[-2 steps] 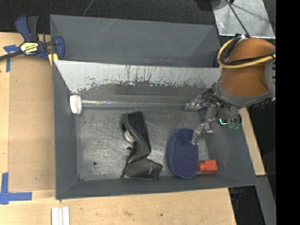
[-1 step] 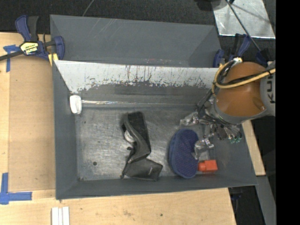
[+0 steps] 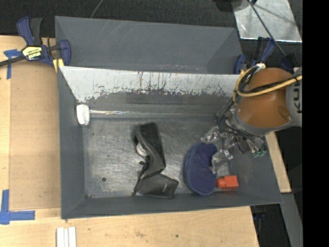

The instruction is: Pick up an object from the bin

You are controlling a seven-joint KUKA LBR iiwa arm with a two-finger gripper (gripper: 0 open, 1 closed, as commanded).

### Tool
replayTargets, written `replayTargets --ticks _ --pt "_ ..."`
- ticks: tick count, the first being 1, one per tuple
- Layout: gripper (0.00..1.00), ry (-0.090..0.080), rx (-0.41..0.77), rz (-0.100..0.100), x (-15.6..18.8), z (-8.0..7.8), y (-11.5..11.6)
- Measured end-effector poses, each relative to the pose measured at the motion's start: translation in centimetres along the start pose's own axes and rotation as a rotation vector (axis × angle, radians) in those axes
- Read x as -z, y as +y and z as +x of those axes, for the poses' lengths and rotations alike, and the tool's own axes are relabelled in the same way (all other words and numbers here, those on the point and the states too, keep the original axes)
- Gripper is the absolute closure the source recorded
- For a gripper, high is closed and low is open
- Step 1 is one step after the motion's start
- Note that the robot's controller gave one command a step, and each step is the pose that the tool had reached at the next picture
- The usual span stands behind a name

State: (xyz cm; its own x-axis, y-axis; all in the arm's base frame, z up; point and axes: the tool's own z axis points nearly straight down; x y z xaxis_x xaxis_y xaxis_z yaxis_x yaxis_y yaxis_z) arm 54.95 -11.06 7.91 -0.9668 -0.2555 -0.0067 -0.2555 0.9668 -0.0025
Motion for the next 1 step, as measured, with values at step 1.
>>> replayTargets --ticks 1 --pt "1.00 -0.004 0.167 0.004 18.45 1.72 -0.82"
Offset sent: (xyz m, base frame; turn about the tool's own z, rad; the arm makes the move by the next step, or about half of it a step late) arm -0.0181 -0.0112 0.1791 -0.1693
